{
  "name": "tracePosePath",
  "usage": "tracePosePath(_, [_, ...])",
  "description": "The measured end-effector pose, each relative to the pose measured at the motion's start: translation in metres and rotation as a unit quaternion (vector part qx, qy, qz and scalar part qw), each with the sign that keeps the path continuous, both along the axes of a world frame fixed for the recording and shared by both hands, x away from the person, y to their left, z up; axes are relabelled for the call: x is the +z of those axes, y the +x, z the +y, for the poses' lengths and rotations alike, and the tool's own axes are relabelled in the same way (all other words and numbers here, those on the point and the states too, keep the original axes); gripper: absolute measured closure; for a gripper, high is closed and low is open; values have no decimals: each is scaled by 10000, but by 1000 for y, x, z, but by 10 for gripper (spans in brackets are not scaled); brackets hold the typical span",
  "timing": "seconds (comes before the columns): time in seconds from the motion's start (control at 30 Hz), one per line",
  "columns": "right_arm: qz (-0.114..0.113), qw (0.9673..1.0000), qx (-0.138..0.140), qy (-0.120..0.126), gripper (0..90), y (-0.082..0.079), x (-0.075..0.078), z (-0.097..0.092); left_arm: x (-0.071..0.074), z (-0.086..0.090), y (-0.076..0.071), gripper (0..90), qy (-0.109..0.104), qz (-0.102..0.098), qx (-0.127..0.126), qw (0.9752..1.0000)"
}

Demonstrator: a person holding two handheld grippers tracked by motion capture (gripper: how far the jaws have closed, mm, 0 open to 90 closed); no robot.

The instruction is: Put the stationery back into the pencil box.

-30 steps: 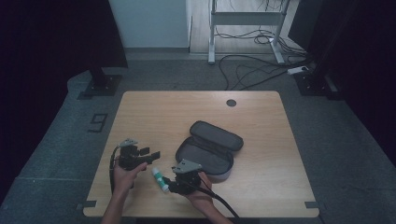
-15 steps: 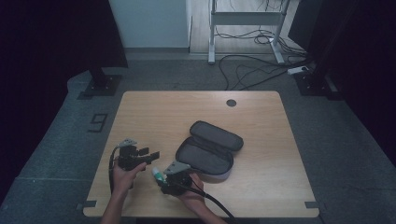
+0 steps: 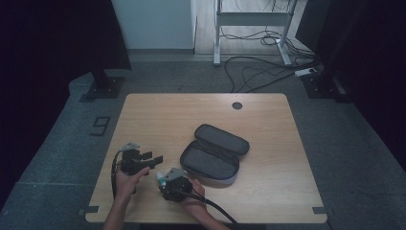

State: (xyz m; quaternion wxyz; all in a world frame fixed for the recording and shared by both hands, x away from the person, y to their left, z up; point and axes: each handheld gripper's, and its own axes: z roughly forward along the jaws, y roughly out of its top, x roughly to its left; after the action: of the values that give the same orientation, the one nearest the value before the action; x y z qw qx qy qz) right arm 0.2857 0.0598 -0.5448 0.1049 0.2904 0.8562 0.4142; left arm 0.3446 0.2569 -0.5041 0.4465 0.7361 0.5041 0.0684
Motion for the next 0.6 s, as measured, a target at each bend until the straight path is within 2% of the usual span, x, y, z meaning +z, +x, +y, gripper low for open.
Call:
tracePosePath(0.27, [-66, 9998, 18, -175, 639, -2, -3, 3, 0, 1, 0, 350, -14, -16, 16, 10000])
tracePosePath(0.6, [26, 9994, 254, -237, 649, -2, 0, -5, 0, 2, 0, 351, 1, -22, 47, 10000])
